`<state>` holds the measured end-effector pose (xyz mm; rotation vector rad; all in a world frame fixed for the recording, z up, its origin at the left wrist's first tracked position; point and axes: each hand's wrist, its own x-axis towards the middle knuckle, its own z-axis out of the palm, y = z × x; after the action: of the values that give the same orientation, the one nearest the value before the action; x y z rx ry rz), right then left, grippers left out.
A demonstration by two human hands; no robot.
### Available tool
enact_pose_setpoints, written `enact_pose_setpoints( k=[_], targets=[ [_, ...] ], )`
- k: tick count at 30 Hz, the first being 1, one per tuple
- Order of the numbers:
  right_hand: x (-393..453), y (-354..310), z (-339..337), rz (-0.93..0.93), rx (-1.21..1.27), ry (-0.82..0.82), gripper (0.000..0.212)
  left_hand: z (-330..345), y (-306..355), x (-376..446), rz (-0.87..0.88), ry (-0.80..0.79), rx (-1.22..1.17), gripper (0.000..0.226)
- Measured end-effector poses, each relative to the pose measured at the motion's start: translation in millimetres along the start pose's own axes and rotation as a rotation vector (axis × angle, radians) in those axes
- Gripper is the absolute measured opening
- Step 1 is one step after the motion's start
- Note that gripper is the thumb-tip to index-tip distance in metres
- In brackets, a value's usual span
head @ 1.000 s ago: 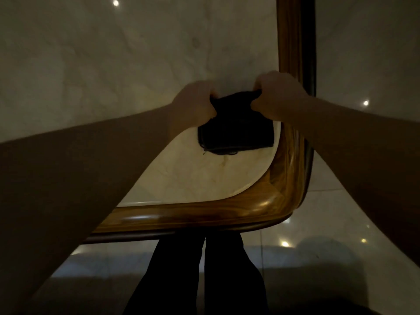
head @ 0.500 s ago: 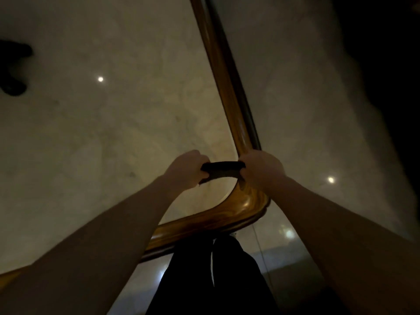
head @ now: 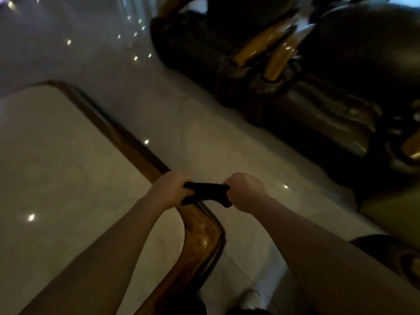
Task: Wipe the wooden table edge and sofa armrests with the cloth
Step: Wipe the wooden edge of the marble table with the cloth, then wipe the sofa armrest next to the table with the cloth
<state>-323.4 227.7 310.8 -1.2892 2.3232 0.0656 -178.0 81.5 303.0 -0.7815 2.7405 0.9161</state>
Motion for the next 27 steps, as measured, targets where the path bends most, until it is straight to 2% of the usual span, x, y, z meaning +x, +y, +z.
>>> enact_pose_setpoints(
  k=[4,7,15,21,27],
  targets=[
    [-56.0,83.4,-28.9,0.107,0.073,0.102,0.018,10.3,91.5,30.9,0.108,-0.091,-0.027,0.011],
    [-106.0,149.8,-38.9,0.193,0.144,0.162,0.015,29.6,169.3,49.1,0.185,-0.100,-0.028,0.012],
    [-234.0,300.4,-50.5,0.443,0.207,0.372,0.017,95.9,358.3,73.7,0.545,-0.114,0.047,0.018],
    [-287.2,380.5,-58.9,0.608,0.252,0.563,0.025,137.0,454.3,103.2,0.696,-0.180,-0.026,0.016],
    [-286.9,454.2,-67.8,0.722,0.236,0.595,0.028,158.4,523.5,167.6,0.850,-0.154,0.028,0.024]
  ],
)
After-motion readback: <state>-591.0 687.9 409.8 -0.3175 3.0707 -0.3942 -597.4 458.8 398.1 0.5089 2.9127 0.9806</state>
